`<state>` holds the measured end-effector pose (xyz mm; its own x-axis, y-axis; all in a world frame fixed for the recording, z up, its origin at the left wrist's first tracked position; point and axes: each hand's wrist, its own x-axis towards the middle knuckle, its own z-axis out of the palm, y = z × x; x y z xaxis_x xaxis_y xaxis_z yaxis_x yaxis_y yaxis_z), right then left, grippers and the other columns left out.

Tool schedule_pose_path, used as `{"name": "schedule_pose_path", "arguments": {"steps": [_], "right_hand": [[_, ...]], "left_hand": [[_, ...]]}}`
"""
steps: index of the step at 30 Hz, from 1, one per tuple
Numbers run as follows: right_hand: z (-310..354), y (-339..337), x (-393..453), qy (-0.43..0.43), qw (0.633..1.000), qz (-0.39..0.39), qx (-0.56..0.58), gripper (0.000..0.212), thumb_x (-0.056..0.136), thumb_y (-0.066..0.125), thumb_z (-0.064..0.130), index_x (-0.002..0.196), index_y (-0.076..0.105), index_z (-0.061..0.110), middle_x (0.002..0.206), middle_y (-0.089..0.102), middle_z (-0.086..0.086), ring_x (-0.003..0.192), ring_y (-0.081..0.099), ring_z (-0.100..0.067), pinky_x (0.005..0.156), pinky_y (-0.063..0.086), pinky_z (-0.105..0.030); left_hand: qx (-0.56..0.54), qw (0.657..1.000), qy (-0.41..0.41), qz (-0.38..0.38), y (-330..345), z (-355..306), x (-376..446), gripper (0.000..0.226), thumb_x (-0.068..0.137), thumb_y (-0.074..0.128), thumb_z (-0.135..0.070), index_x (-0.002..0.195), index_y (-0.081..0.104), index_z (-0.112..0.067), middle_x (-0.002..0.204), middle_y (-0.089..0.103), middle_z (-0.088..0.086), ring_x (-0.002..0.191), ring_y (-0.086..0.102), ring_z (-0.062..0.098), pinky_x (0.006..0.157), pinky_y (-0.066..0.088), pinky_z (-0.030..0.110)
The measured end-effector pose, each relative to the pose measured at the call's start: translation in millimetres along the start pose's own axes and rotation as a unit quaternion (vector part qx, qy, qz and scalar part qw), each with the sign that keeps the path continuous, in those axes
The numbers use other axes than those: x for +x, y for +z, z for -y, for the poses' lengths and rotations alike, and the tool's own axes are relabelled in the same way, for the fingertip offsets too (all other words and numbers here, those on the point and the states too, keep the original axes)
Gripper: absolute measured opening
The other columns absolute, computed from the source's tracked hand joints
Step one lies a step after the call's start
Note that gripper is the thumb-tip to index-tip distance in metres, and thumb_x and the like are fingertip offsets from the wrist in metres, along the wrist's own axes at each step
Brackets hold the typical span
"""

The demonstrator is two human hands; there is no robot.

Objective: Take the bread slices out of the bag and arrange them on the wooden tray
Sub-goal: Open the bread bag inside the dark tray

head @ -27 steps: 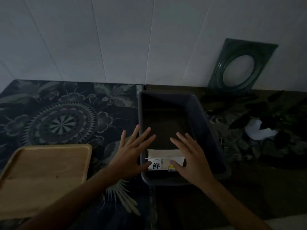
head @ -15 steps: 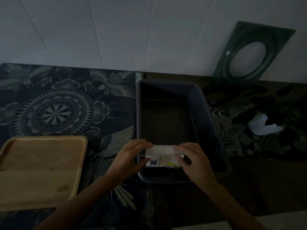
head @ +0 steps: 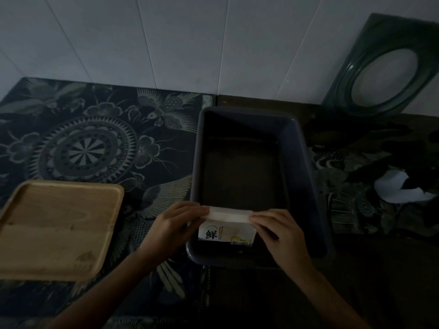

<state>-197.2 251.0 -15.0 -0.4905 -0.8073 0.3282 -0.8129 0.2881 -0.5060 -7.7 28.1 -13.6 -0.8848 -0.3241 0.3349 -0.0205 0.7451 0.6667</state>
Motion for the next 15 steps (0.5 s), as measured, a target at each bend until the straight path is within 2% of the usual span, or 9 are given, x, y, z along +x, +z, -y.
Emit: {"name": "schedule_pose_path", "arguments": {"steps": [3, 7, 12, 15], "right_hand": [[-2, -1, 0, 0.002, 1.000, -0.010, 0.027, 0.025, 0.085, 0.071, 0.025, 0.104, 0.081, 0.011, 0.104, 0.077, 0.001, 0.104, 0.058, -0.003, 0.098, 0.042, -0.005], [-6, -3, 3, 0.015, 0.998, -0.010, 0.065, 0.027, 0.089, 0.067, 0.029, 0.106, 0.081, 0.013, 0.098, 0.076, 0.003, 0.095, 0.063, -0.004, 0.088, 0.048, -0.007], [-12, -1, 9, 0.034, 0.992, 0.002, 0.123, 0.024, 0.090, 0.072, 0.022, 0.113, 0.079, 0.017, 0.092, 0.075, 0.004, 0.088, 0.066, -0.009, 0.073, 0.055, -0.023], [-12, 1, 12, 0.040, 0.990, 0.014, 0.133, 0.026, 0.092, 0.071, 0.022, 0.117, 0.077, 0.021, 0.090, 0.073, 0.006, 0.086, 0.064, -0.009, 0.071, 0.054, -0.027]], "left_hand": [[0.023, 1.000, 0.006, -0.012, -1, -4, 4, 0.025, 0.094, 0.064, -0.024, 0.107, 0.078, -0.008, 0.118, 0.073, 0.002, 0.111, 0.066, 0.018, 0.091, 0.057, 0.034], [0.024, 1.000, 0.002, -0.010, -3, -6, 8, 0.023, 0.095, 0.062, -0.025, 0.101, 0.078, -0.009, 0.113, 0.072, 0.001, 0.109, 0.063, 0.015, 0.094, 0.051, 0.025], [-0.006, 0.997, -0.077, -0.006, -3, -9, 15, 0.030, 0.095, 0.055, -0.032, 0.098, 0.076, -0.010, 0.101, 0.072, -0.001, 0.105, 0.062, 0.016, 0.090, 0.051, 0.027], [-0.004, 0.996, -0.089, 0.006, -2, -11, 18, 0.024, 0.094, 0.056, -0.033, 0.097, 0.072, -0.015, 0.099, 0.069, -0.006, 0.102, 0.061, 0.013, 0.085, 0.051, 0.030]]}}
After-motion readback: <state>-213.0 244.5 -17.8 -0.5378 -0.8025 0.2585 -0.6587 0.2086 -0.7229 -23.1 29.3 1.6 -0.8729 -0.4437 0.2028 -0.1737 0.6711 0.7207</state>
